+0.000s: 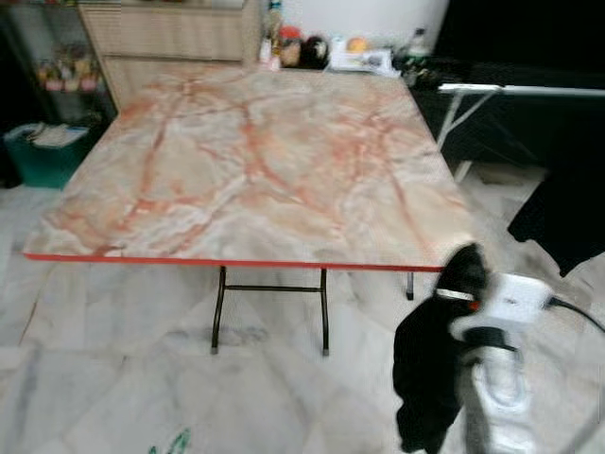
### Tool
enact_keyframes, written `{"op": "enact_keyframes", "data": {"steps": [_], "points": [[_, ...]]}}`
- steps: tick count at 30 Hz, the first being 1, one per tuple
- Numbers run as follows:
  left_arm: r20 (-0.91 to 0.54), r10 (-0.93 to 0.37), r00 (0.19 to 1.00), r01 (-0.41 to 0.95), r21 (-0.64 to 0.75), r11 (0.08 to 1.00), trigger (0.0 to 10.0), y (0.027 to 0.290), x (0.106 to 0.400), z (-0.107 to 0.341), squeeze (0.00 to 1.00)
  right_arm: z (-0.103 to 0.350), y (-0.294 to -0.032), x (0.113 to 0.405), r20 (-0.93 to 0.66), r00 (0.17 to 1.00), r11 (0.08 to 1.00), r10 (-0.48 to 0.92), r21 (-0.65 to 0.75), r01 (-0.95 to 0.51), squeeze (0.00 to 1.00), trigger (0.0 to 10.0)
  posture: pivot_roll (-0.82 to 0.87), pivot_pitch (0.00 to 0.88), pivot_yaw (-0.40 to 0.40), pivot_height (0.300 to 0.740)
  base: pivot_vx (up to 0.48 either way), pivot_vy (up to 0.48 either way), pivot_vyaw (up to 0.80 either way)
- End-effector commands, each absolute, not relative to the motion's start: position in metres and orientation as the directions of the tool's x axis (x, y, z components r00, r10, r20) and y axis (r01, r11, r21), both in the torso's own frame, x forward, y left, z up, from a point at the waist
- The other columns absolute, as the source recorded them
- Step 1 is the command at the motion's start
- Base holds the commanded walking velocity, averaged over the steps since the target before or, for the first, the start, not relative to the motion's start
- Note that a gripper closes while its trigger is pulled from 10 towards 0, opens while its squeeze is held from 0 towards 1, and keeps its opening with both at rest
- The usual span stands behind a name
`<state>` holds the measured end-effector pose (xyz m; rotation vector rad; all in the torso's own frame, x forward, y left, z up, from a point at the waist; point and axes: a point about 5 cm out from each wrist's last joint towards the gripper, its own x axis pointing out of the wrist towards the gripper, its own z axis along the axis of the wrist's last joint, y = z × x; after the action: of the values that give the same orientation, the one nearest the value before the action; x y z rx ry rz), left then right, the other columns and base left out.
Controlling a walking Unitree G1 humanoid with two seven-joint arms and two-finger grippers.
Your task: Hang hanger
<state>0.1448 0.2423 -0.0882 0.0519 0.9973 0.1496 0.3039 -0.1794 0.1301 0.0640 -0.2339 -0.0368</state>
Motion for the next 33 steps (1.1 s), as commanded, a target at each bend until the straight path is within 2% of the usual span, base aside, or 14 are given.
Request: {"op": "enact_keyframes", "data": {"steps": [1,5,7,12,21,25,27,29,31,33], "points": [[-0.845,0.133,0.519,-0.097,0.096,0.991,10.0,0.235,0.14,-0.092,0.0,0.154,-0.181,0.305,0.321,0.947,1.0,-0.011,0.016,0.006,0.0,10.0,-0.02,0.105,-0.006,0.74,0.319,0.0,0.0],[-0.843,0.132,0.521,-0.098,0.094,0.991,10.0,0.235,0.14,-0.092,0.0,0.193,-0.157,0.317,0.422,0.891,0.984,0.17,-0.119,-0.131,0.0,10.0,-0.02,0.108,-0.002,0.74,0.318,0.0,0.0],[-0.843,0.131,0.522,-0.097,0.093,0.991,10.0,0.235,0.141,-0.092,0.0,0.205,-0.153,0.322,0.449,0.873,0.981,0.19,-0.123,-0.15,0.0,10.0,-0.03,0.111,0.002,0.74,0.319,0.0,0.0],[-0.842,0.128,0.524,-0.095,0.092,0.991,10.0,0.234,0.143,-0.091,0.0,0.262,-0.149,0.346,0.562,0.807,0.982,0.183,-0.133,-0.131,0.0,10.0,-0.04,0.112,0.007,0.74,0.317,0.0,0.0],[-0.845,0.127,0.52,-0.091,0.093,0.991,10.0,0.232,0.143,-0.092,0.0,0.32,-0.151,0.366,0.659,0.74,0.991,0.132,-0.101,-0.087,0.0,10.0,-0.04,0.111,0.012,0.74,0.302,0.0,0.0],[-0.849,0.13,0.513,-0.086,0.1,0.991,10.0,0.232,0.141,-0.092,0.0,0.318,-0.157,0.371,0.652,0.753,0.995,0.093,-0.086,-0.049,0.0,10.0,-0.04,0.115,0.01,0.74,0.134,0.0,0.0],[-0.852,0.127,0.508,-0.082,0.099,0.992,10.0,0.232,0.139,-0.093,0.0,0.298,-0.163,0.372,0.606,0.794,0.998,0.052,-0.069,-0.013,0.0,10.0,-0.04,0.116,0.01,0.74,0.0,0.0,0.0],[-0.852,0.127,0.508,-0.082,0.099,0.992,10.0,0.232,0.139,-0.093,0.0,0.295,-0.164,0.372,0.601,0.798,0.998,0.05,-0.066,-0.013,0.0,10.0,-0.04,0.116,0.01,0.74,0.0,0.0,0.0],[-0.857,0.118,0.501,-0.068,0.097,0.993,10.0,0.231,0.137,-0.094,0.0,0.262,-0.168,0.371,0.496,0.867,0.995,0.033,-0.096,0.017,0.0,10.0,-0.04,0.128,0.012,0.74,0.0,0.0,0.0],[-0.859,0.118,0.499,-0.064,0.099,0.993,10.0,0.231,0.136,-0.094,0.0,0.256,-0.169,0.371,0.474,0.88,0.995,0.024,-0.096,0.025,0.0,10.0,-0.04,0.128,0.012,0.74,0.0,0.0,0.0]]}}
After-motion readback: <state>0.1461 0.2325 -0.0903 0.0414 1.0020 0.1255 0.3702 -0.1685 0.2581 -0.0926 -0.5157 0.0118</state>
